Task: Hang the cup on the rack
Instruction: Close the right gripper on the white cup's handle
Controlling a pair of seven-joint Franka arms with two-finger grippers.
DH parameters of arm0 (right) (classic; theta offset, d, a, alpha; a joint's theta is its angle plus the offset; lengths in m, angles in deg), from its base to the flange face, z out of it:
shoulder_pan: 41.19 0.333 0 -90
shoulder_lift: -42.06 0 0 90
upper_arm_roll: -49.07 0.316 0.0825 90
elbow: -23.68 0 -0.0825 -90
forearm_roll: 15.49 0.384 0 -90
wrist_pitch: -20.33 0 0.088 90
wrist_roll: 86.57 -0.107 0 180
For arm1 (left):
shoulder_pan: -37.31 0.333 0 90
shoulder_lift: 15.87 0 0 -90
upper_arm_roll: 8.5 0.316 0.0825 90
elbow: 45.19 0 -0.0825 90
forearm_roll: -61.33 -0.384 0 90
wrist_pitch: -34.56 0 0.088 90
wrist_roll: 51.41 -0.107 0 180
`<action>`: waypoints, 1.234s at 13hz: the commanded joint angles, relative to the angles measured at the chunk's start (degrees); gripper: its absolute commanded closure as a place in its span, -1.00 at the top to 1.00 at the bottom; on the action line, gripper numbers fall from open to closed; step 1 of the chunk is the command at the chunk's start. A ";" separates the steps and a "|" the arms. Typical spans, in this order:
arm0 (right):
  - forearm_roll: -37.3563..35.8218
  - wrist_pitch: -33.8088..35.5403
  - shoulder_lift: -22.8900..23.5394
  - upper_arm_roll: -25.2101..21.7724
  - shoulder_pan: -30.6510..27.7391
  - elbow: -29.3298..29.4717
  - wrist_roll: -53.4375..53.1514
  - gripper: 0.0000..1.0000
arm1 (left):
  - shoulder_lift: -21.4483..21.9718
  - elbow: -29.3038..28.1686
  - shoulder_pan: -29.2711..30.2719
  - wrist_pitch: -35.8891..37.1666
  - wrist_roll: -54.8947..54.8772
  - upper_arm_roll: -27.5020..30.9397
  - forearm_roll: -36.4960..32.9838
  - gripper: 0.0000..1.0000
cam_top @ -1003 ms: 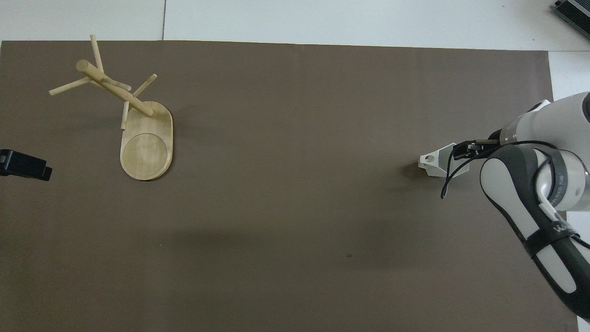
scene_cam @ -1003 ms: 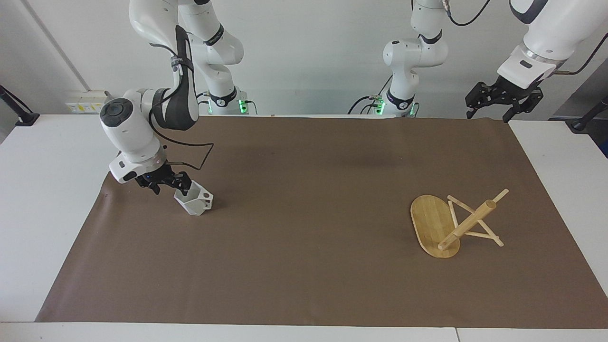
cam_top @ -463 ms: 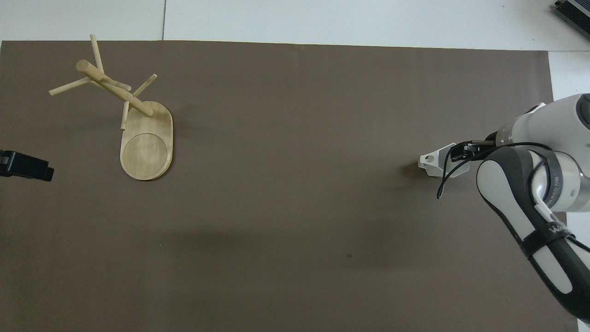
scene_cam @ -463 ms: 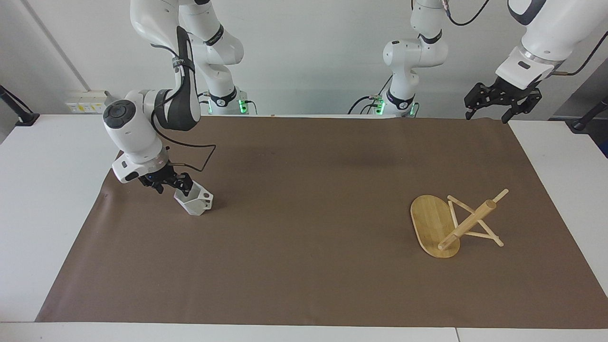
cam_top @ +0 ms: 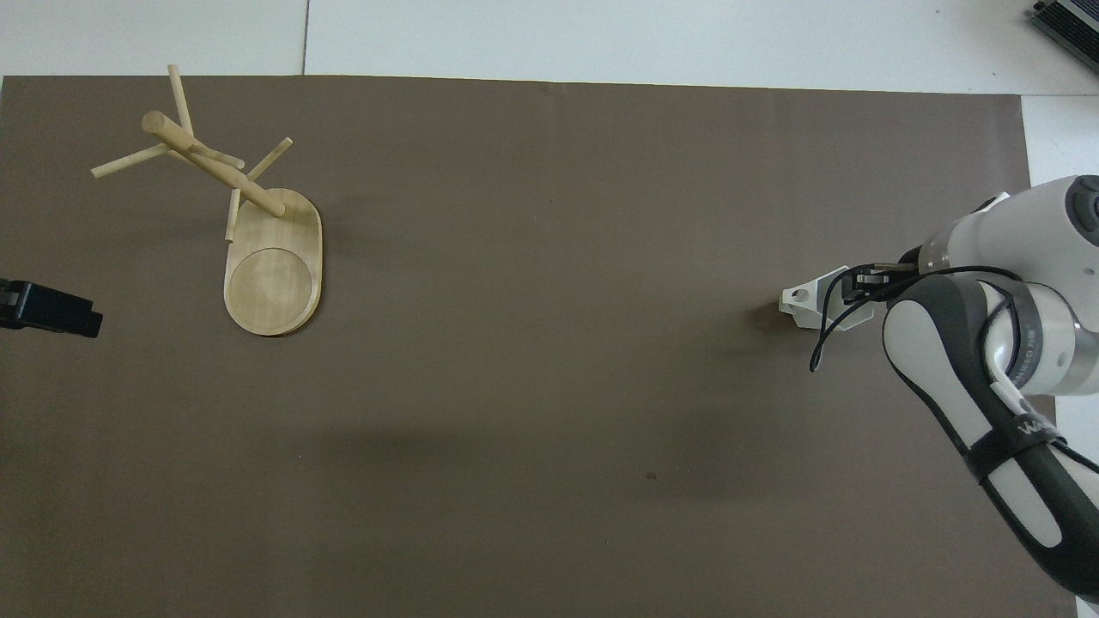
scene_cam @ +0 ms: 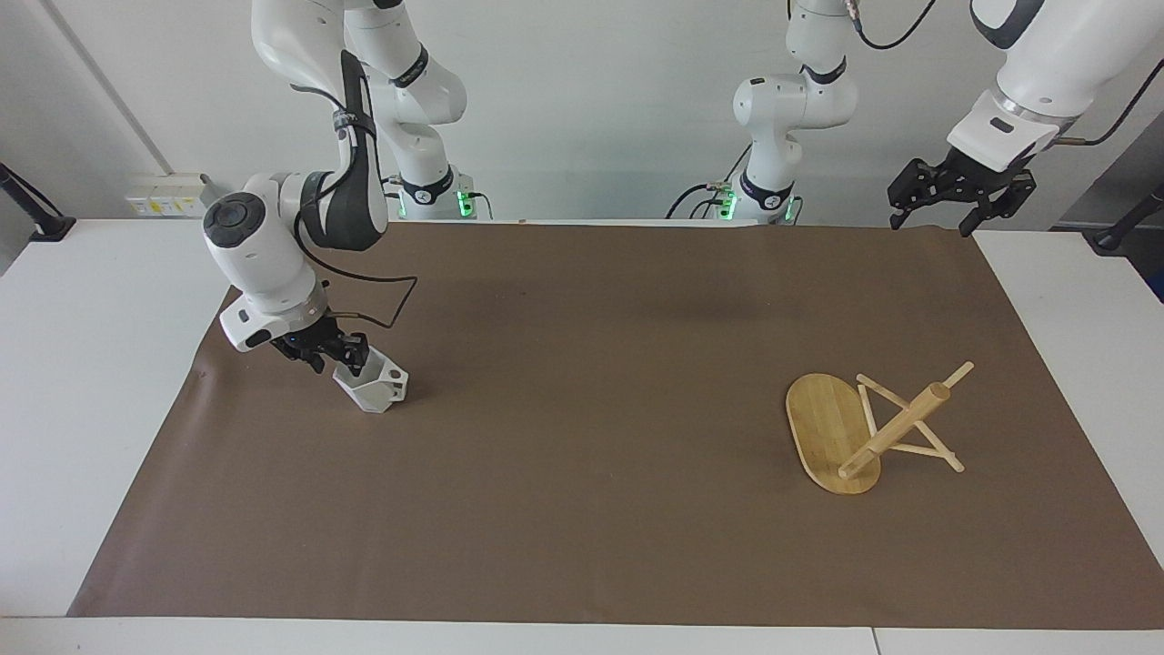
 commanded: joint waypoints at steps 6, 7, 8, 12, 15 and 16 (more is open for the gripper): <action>0.68 -1.32 -0.42 0.88 -1.03 -0.71 -0.78 -0.85 | 1.70 -2.13 -0.73 -1.66 0.88 0.38 -0.21 1.00; 0.68 -1.32 -0.42 0.97 -1.03 -0.62 -0.77 -0.89 | 1.70 -2.13 -0.74 -1.75 0.88 0.38 -0.21 1.00; 0.68 -1.32 -0.33 0.88 -1.03 -0.53 -0.77 -0.95 | 1.70 -2.13 -0.65 -1.84 0.88 0.38 -0.21 1.00; 0.68 -1.23 -0.33 0.97 -1.03 -0.36 -0.69 -1.00 | 1.70 -2.66 -0.74 -2.10 0.88 0.38 -0.21 1.00; 2.59 -0.44 -0.16 1.05 -1.03 1.13 -0.51 -1.00 | 1.87 -2.66 -0.74 -2.10 0.88 0.38 -0.21 1.00; 5.57 0.43 -0.16 1.93 -1.03 2.18 -0.42 -1.00 | 2.05 -3.01 -0.74 -2.10 0.88 0.38 -0.21 1.00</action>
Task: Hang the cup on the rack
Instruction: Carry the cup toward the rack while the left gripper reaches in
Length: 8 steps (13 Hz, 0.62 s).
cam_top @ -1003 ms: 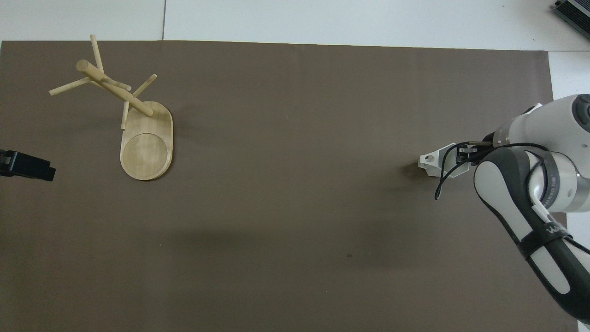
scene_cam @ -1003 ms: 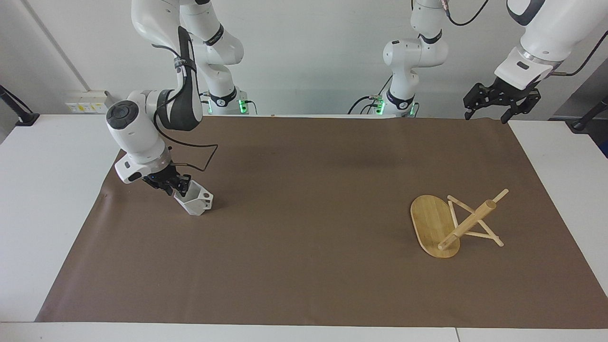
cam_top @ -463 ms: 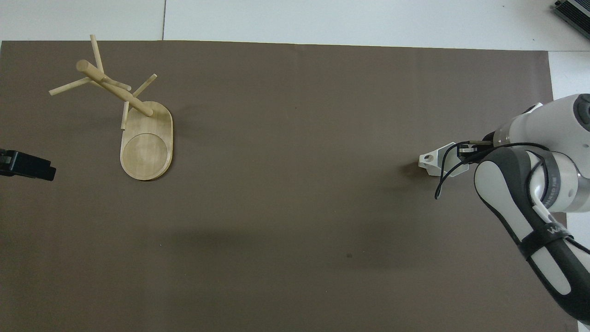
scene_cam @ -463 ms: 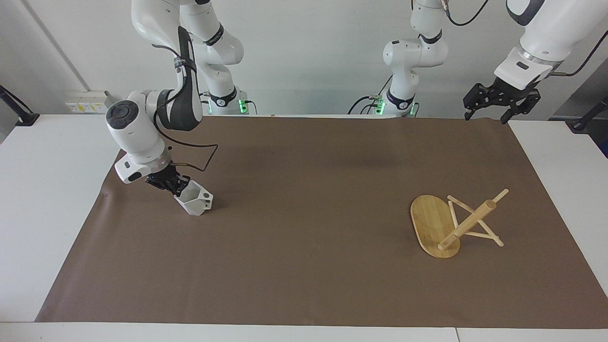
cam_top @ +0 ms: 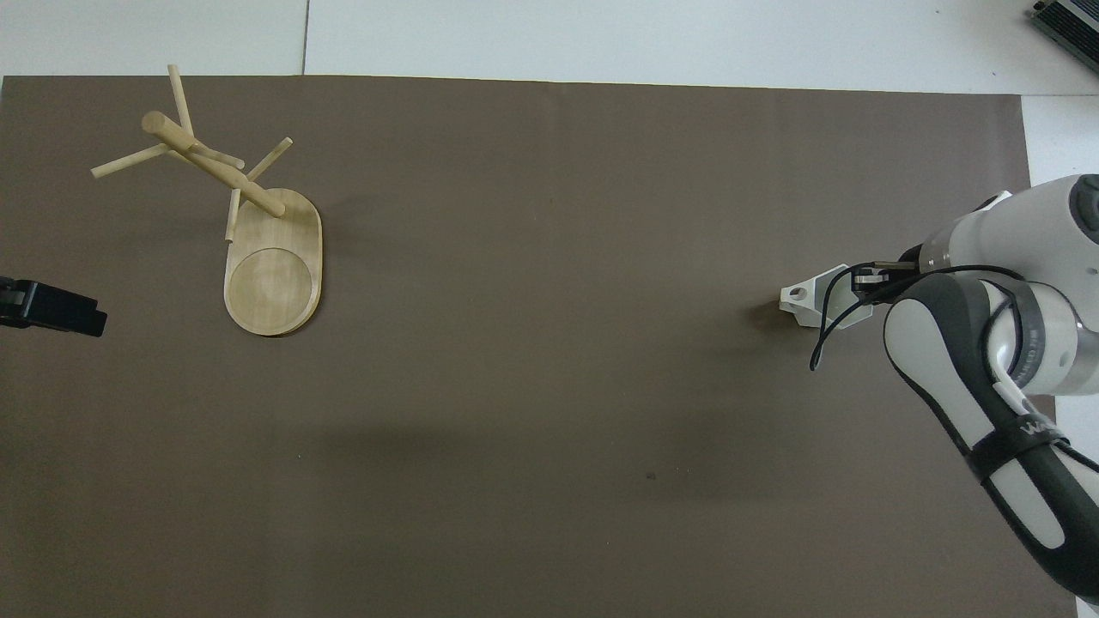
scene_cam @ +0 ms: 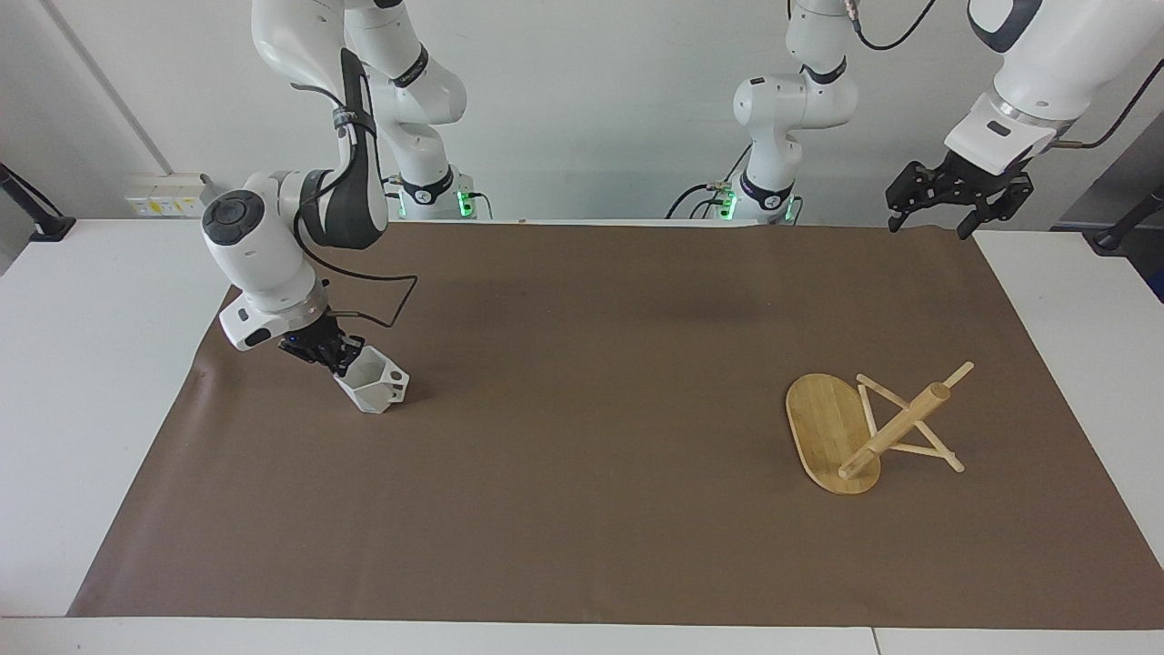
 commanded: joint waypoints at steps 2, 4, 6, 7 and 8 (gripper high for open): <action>7.29 5.57 -0.06 1.99 -1.02 6.79 -0.42 -1.00 | 2.08 -2.75 -0.62 -1.51 0.78 0.20 -0.21 1.00; 7.83 9.36 -0.41 3.73 -1.02 11.72 0.02 -1.00 | 2.08 -2.75 -0.62 -1.42 0.78 0.03 -0.21 1.00; 10.53 9.20 -0.94 7.59 -1.02 13.92 0.37 -1.00 | 2.17 -2.92 -0.62 -1.51 0.96 -0.15 -0.21 1.00; 12.38 9.37 -1.12 9.53 -1.02 15.59 0.37 -1.00 | 2.26 -3.27 -0.71 -1.86 1.74 -0.15 -0.21 1.00; 13.97 9.55 -1.82 11.12 -1.02 16.39 0.28 -1.00 | 2.43 -3.71 -0.71 -2.99 2.45 -0.15 -0.21 1.00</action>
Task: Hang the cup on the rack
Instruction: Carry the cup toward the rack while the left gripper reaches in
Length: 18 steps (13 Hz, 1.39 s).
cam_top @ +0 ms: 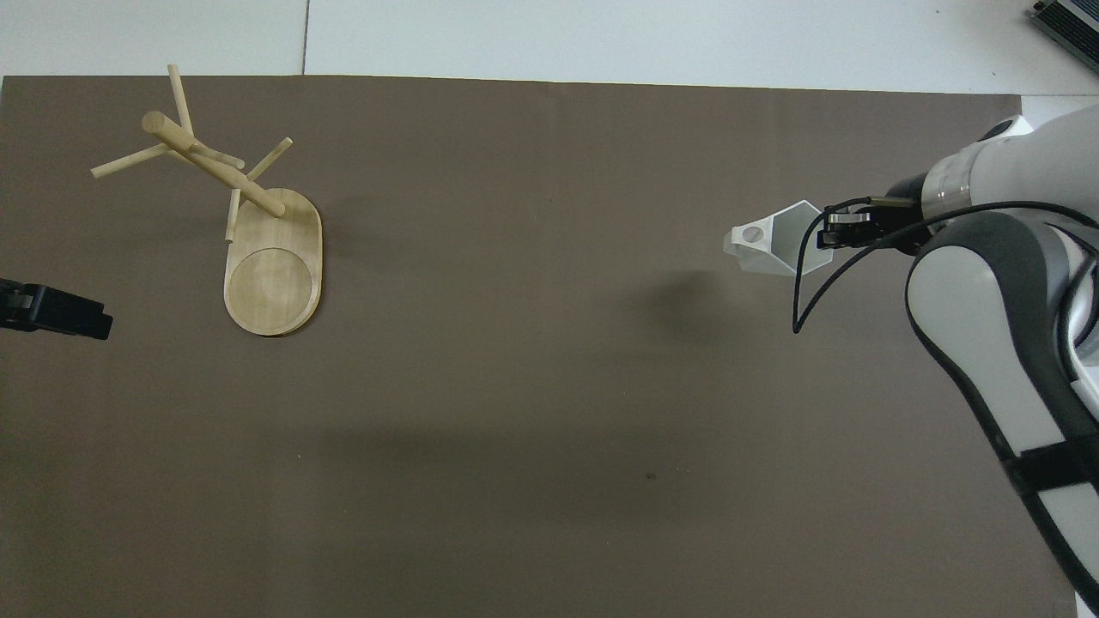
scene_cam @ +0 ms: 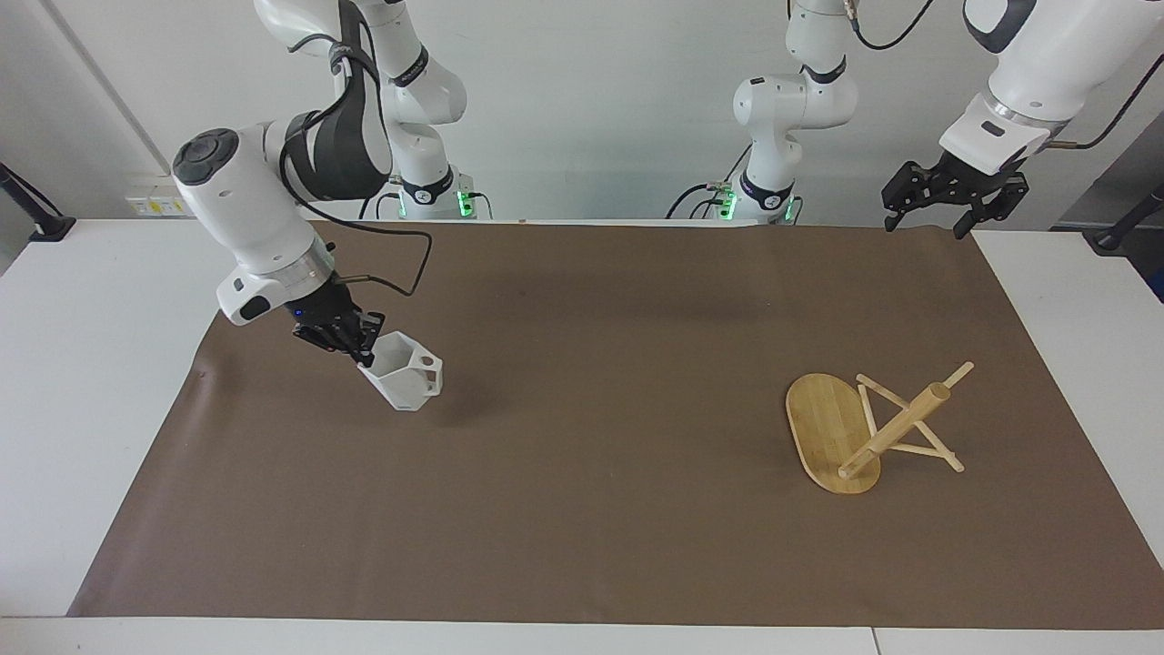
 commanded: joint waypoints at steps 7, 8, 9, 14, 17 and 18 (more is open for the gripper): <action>18.09 9.34 -3.71 15.26 -1.17 4.79 -0.42 -1.00 | 2.39 -3.86 -0.70 -4.47 6.18 -0.04 0.75 1.00; 20.13 9.34 -4.41 15.71 -1.17 4.70 -1.38 -1.00 | 2.39 -3.95 -0.79 -4.82 7.67 -0.04 1.54 1.00; 21.55 9.43 -4.67 16.85 -1.17 4.70 -2.87 -1.00 | 2.30 -4.04 -0.96 -5.00 9.51 -0.04 2.94 1.00; 31.82 3.83 -4.68 23.26 -1.26 5.05 -6.05 -1.00 | 2.39 -5.36 -1.05 -6.41 24.62 -0.13 9.71 1.00; 33.25 -3.56 -4.41 28.88 -1.52 4.96 -8.68 -1.00 | 2.39 -6.85 -2.63 -6.06 36.74 -0.13 11.91 1.00; 33.51 -5.58 -4.33 30.29 -1.52 4.79 -9.82 -1.00 | 2.21 -6.94 -2.72 -5.80 41.65 -0.13 13.49 1.00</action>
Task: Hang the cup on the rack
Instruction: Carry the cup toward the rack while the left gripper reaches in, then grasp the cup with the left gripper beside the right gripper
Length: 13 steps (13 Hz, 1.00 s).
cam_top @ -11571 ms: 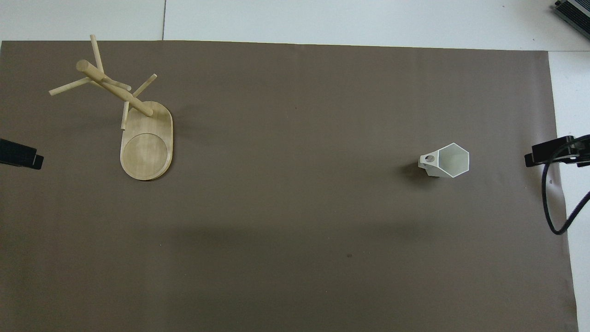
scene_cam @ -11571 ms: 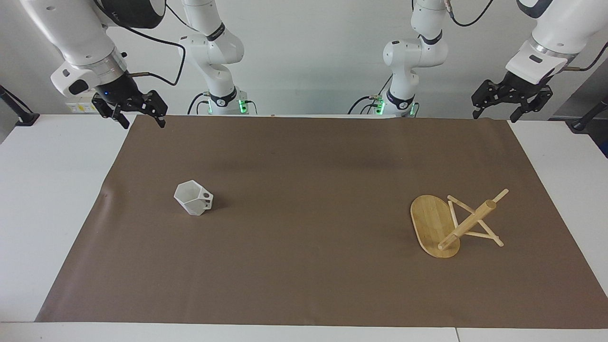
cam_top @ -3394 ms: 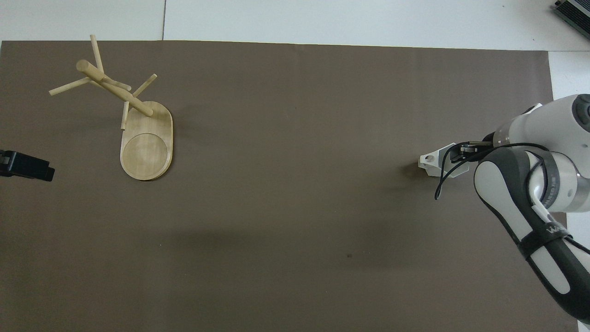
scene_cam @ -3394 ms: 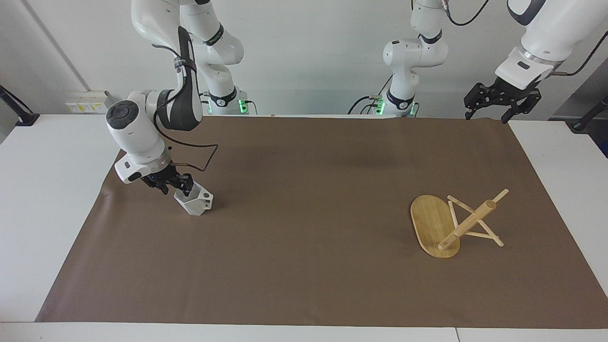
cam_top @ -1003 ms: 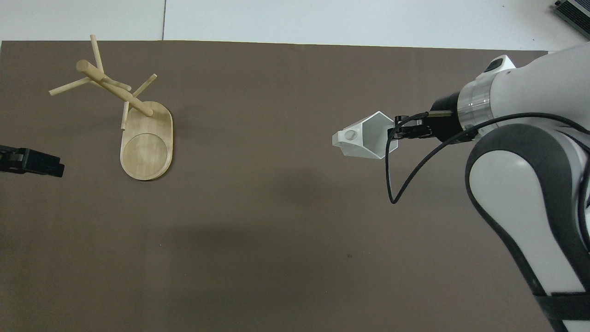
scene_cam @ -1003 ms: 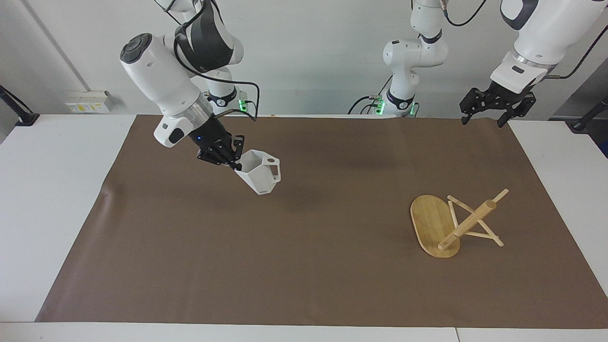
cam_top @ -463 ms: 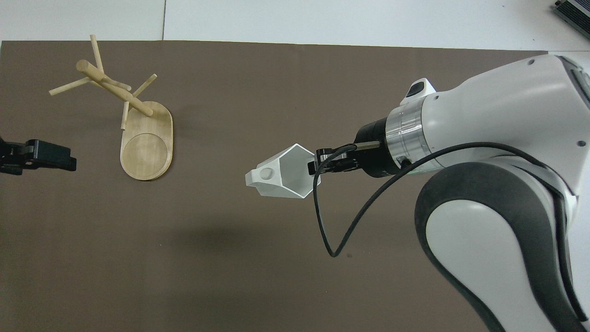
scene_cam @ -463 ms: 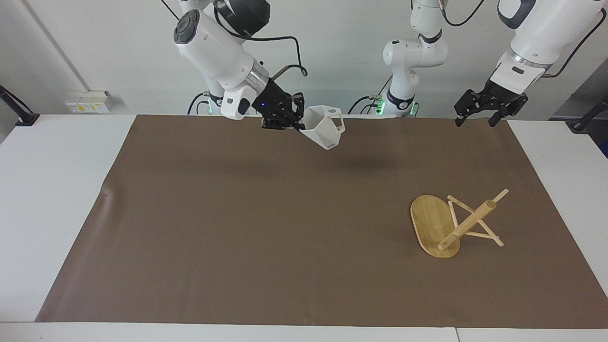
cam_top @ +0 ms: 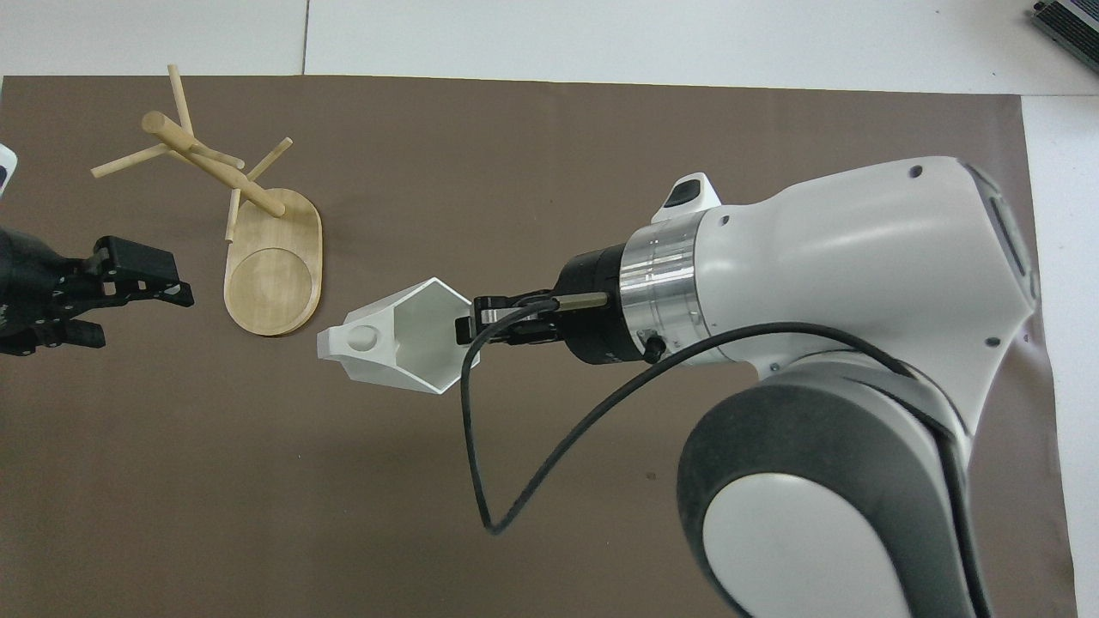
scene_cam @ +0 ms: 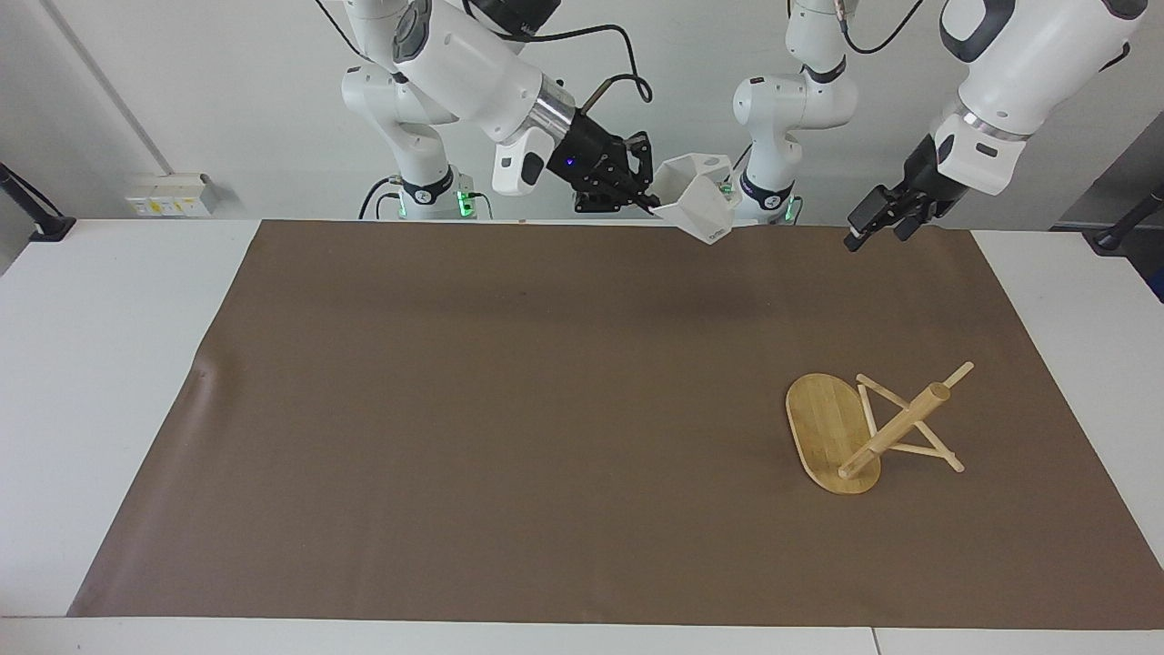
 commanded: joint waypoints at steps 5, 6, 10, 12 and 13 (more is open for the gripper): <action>1.63 -12.83 1.27 6.67 -1.35 -1.29 -4.29 -1.00 | 1.01 -2.72 -0.88 -2.93 25.74 0.65 7.03 1.00; 1.63 -13.88 1.62 6.76 -1.27 -1.46 -4.37 -1.00 | 1.01 -3.25 -0.88 -3.02 29.16 0.65 8.51 1.00; 1.63 -15.12 2.77 7.37 -1.26 -1.90 -4.46 -1.00 | 1.01 -3.25 -0.88 -3.81 39.63 0.65 11.86 1.00; 1.63 -16.52 2.86 7.46 -1.00 -1.90 -4.46 -1.00 | 1.27 -4.39 -0.88 -6.52 46.30 0.65 15.37 1.00; 1.63 -17.05 2.86 7.46 -0.83 -1.90 -4.46 -1.00 | 1.53 -4.92 -1.05 -7.67 48.42 0.65 15.99 1.00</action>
